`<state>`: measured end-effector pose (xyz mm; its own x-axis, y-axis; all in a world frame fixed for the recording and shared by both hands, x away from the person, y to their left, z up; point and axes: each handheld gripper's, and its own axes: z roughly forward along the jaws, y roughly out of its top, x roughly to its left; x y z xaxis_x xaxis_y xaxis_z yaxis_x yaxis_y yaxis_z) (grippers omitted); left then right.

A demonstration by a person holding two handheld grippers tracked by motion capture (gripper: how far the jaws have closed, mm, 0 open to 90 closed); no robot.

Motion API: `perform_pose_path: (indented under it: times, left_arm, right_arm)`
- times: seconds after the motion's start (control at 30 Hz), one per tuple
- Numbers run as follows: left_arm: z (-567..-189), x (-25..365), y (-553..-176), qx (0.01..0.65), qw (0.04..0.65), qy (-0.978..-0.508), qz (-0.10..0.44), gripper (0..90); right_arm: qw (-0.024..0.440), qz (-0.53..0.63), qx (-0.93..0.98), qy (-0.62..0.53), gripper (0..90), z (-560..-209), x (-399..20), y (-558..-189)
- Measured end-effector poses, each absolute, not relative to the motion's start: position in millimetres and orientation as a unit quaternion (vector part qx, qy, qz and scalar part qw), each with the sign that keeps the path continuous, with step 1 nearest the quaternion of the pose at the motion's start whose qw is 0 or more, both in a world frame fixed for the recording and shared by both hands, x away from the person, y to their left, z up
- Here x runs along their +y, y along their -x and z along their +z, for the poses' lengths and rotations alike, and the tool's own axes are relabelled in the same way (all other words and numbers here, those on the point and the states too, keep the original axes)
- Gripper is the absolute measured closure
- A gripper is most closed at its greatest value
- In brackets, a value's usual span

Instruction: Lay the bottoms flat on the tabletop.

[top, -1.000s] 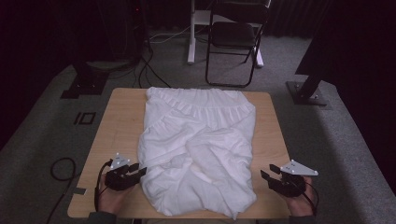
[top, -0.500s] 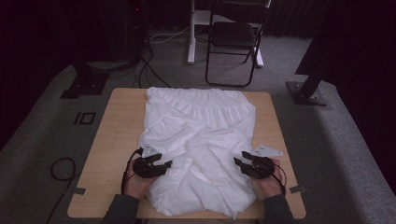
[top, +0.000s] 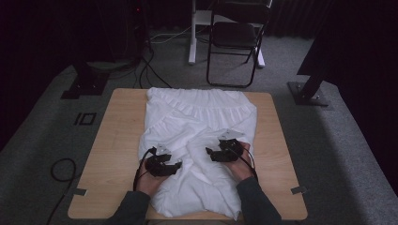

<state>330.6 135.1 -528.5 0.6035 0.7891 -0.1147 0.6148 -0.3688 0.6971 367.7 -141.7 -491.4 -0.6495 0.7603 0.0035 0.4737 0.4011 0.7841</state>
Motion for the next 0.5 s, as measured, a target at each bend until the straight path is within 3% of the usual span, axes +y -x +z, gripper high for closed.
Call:
perform_pose_path:
  times: [0.17, 0.27, 0.37, 0.5]
  left_arm:
    - [-537.8, 134.5, -331.4, 0.431, 0.361, -0.819, 0.117, 42.5]
    - [-539.8, 135.2, -329.5, 0.429, 0.368, -0.816, 0.122, 42.6]
    - [-540.4, 135.0, -327.8, 0.43, 0.363, -0.815, 0.139, 47.5]
    - [-540.7, 135.5, -325.1, 0.433, 0.359, -0.813, 0.152, 60.8]
  right_arm:
    - [0.159, 0.392, 0.817, -0.392, 20.0, -505.3, -125.0, -393.4]
    - [0.165, 0.369, 0.829, -0.387, 26.5, -515.9, -117.1, -404.5]
    - [0.15, 0.341, 0.842, -0.39, 43.2, -526.6, -115.0, -412.2]
    - [0.154, 0.319, 0.847, -0.397, 69.9, -530.9, -119.0, -405.6]
